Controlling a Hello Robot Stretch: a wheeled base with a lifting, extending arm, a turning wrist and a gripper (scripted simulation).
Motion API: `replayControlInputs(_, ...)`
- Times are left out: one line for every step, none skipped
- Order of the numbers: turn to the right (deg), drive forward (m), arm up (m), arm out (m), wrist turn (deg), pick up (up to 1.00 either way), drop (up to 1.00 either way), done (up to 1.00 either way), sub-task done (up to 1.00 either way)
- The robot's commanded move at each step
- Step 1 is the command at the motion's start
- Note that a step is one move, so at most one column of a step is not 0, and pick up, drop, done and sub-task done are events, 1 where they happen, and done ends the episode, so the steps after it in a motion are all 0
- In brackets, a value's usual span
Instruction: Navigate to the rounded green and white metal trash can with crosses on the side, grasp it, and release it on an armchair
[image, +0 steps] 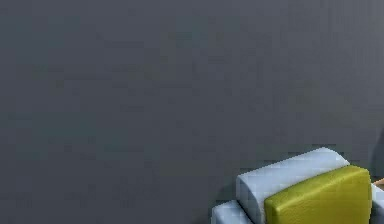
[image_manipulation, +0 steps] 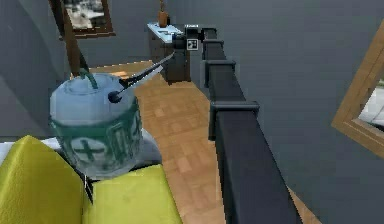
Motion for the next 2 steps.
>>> replayControlInputs(0.0, 0.0, -0.5, 0.0, 0.0, 0.0, 0.0, 0.0, 0.0)
replayControlInputs(0.0, 0.0, 0.0, 0.0, 0.0, 0.0, 1.0, 0.0, 0.0)
